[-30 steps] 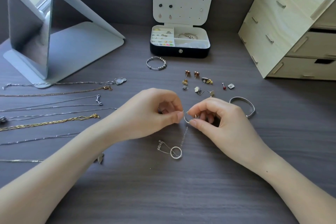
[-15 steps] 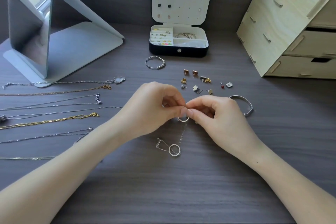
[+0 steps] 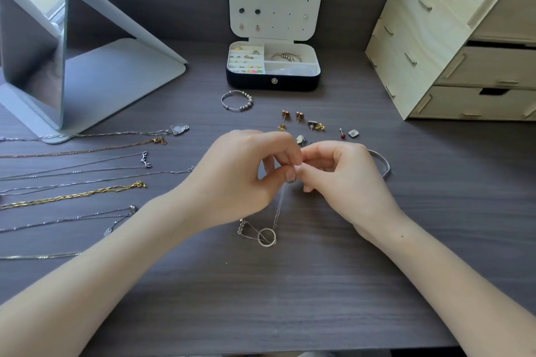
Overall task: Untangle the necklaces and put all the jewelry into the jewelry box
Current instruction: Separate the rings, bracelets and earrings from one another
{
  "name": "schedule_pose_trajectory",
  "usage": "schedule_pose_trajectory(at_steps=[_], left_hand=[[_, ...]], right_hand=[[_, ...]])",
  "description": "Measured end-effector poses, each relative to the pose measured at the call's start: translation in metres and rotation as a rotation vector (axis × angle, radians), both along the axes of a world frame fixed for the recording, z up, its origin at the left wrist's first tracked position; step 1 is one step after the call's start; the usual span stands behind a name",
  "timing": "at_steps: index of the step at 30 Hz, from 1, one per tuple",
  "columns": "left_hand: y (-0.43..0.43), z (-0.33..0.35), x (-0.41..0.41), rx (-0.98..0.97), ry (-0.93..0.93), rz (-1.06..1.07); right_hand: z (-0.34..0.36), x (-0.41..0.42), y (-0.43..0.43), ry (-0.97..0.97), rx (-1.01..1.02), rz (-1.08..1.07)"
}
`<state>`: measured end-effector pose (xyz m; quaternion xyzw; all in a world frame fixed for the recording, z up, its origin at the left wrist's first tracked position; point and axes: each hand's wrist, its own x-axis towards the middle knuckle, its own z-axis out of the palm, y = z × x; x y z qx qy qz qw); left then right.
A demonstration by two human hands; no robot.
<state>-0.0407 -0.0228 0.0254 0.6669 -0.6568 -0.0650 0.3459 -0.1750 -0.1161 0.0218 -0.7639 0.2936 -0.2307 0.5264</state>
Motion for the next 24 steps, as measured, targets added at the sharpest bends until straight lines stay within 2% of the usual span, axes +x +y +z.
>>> schedule_pose_trajectory(at_steps=[3,6,13,17,20,24], left_hand=[[0.000,0.000,-0.001,-0.083,-0.133,0.021],[0.000,-0.002,-0.001,-0.141,-0.191,0.023],[-0.003,-0.005,-0.003,-0.136,-0.162,0.119],[-0.002,0.000,-0.001,-0.031,0.037,0.133],[-0.002,0.002,0.002,-0.047,0.227,0.152],[0.000,0.001,0.009,0.072,0.336,0.133]], right_hand=[[-0.001,0.000,0.000,0.006,0.018,-0.002],[-0.004,0.000,0.000,0.018,0.004,-0.013],[-0.004,0.002,0.001,0.026,-0.009,-0.043],[-0.002,0.003,0.003,0.030,-0.014,-0.059],[-0.001,0.003,0.003,0.011,0.025,-0.065],[0.002,0.003,0.004,-0.047,0.101,-0.089]])
